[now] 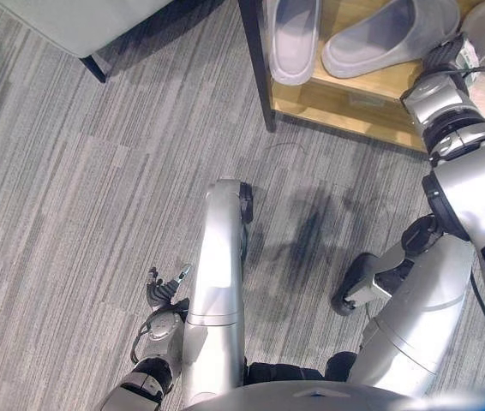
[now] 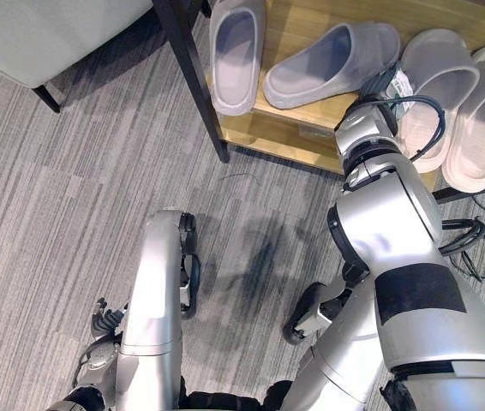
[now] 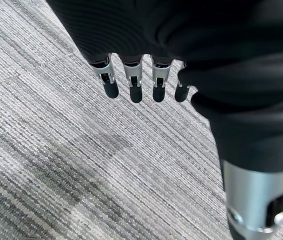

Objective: Arrange the slippers neatly on the shoe rack.

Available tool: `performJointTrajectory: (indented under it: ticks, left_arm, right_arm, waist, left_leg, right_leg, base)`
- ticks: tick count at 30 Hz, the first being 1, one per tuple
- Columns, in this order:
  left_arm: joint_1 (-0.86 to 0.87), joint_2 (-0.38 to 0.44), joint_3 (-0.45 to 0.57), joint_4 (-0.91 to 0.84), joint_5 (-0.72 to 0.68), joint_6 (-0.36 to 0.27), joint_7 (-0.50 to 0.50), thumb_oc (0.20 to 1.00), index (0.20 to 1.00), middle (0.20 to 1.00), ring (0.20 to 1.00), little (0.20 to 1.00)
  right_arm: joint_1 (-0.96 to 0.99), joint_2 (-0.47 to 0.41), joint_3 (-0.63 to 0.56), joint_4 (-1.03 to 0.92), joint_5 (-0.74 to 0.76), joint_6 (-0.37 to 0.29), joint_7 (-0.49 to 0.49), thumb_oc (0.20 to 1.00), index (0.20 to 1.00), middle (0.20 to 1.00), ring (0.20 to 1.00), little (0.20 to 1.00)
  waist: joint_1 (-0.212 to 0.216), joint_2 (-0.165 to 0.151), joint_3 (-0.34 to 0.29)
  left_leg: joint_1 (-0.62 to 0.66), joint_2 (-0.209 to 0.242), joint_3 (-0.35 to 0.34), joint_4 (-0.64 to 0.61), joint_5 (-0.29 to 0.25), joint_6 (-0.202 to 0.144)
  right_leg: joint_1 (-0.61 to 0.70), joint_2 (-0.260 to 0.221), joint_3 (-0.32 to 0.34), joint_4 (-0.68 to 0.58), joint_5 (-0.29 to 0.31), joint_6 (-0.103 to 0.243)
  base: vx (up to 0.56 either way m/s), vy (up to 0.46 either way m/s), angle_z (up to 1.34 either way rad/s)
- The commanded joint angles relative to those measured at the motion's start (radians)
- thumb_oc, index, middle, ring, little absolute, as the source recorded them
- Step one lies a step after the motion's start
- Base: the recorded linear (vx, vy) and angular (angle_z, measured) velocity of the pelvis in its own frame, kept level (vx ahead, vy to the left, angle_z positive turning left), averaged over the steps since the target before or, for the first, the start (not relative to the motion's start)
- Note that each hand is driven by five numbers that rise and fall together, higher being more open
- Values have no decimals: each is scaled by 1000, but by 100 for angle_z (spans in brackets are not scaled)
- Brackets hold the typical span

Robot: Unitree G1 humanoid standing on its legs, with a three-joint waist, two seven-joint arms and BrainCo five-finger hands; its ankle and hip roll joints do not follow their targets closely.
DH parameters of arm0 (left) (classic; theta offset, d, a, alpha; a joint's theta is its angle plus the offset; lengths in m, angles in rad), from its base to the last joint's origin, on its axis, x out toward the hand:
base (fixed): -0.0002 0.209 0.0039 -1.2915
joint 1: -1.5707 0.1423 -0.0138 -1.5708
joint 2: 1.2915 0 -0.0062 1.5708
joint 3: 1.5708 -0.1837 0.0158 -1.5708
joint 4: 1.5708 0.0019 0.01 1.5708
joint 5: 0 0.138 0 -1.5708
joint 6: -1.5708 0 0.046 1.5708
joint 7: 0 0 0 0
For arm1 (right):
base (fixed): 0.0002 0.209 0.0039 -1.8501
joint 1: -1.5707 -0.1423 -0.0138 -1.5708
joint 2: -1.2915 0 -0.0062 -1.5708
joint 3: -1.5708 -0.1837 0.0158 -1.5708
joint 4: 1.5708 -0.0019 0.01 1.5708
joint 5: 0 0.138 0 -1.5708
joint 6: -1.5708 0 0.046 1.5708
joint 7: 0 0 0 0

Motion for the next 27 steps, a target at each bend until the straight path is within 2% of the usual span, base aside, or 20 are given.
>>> performJointTrajectory:
  ticks: [1, 2, 3, 4, 7, 11, 14, 19, 22, 27]
  left_arm:
    - [18, 49, -55, -42, 12, -16, 39, 1000, 1000, 1000, 1000, 1000]
    - [12, 48, -57, -39, 11, -14, 40, 1000, 1000, 1000, 1000, 1000]
    - [8, 50, -57, -39, 16, -12, 41, 1000, 1000, 1000, 1000, 1000]
    - [9, 49, -56, -36, 22, -11, 46, 1000, 1000, 1000, 1000, 1000]
    - [11, 39, -49, -36, 8, -19, 59, 1000, 1000, 1000, 1000, 1000]
    - [-10, 28, -52, -28, 1, -15, 63, 1000, 1000, 1000, 1000, 1000]
    - [-19, 27, -56, -25, 2, -17, 57, 1000, 1000, 1000, 1000, 1000]
    - [-19, 25, -57, -14, 8, -20, 44, 1000, 1000, 1000, 1000, 1000]
    - [-24, 33, -55, -3, 22, -16, 35, 1000, 1000, 1000, 1000, 1000]
    - [-10, 38, -44, 4, 52, -27, 27, 1000, 1000, 1000, 1000, 1000]
  right_arm:
    - [-43, -6, 20, 54, -37, -13, -14, 200, 200, 200, 200, 200]
    - [-44, -1, 14, 54, -26, -20, -18, 272, 272, 272, 272, 272]
    - [-50, 2, 13, 54, -8, -38, -31, 743, 743, 743, 743, 743]
    - [-49, 4, 9, 54, 3, -53, -53, 1000, 1000, 1000, 1000, 1000]
    - [-58, 20, -2, -16, 60, -109, -172, 1000, 1000, 1000, 1000, 1000]
    - [-50, 48, 4, -102, 19, -117, -269, 1000, 1000, 1000, 1000, 1000]
    - [-64, 39, 15, -114, 5, -112, -266, 1000, 1000, 1000, 1000, 1000]
    - [-85, 26, 17, -78, 16, -117, -209, 1000, 1000, 1000, 1000, 1000]
    - [-74, 13, 5, -83, 83, -154, -145, 1000, 1000, 1000, 1000, 1000]
    - [-69, 2, 30, -147, 83, -197, -153, 1000, 1000, 1000, 1000, 1000]
  waist:
    - [42, 16, -25]
    - [42, 16, -25]
    - [40, 15, -25]
    - [39, 13, -25]
    - [27, 2, -25]
    - [3, -10, -25]
    - [0, -8, -25]
    - [6, -12, -25]
    - [14, -15, -25]
    - [25, -26, -25]
  left_leg:
    - [2, 32, -104, -88, -40, -70]
    - [2, 30, -105, -85, -43, -69]
    - [2, 30, -104, -84, -43, -71]
    - [2, 30, -103, -84, -45, -71]
    - [2, 32, -108, -79, -48, -74]
    - [2, 35, -112, -72, -55, -82]
    - [2, 37, -114, -70, -60, -84]
    - [2, 33, -115, -60, -63, -86]
    - [2, 28, -113, -66, -62, -85]
    - [2, 22, -106, -76, -65, -82]
  right_leg:
    - [49, -18, 156, -11, 33, 27]
    - [49, -15, 158, -10, 34, 28]
    - [49, -17, 157, -10, 32, 26]
    - [49, -15, 158, -11, 32, 25]
    - [49, -5, 159, -4, 30, 25]
    - [49, 5, 158, -2, 25, 24]
    - [49, 5, 157, -2, 25, 25]
    - [49, 5, 167, 6, 29, 30]
    - [49, 3, 168, -5, 37, 35]
    - [49, 4, 172, -17, 44, 45]
  base:
    - [0, 0, 0]
    - [0, 0, 0]
    - [0, 0, 0]
    - [0, 0, 0]
    - [0, 0, 0]
    - [3, 17, -6]
    - [2, 5, -1]
    - [0, 0, 0]
    - [11, 5, 0]
    - [22, 19, -2]
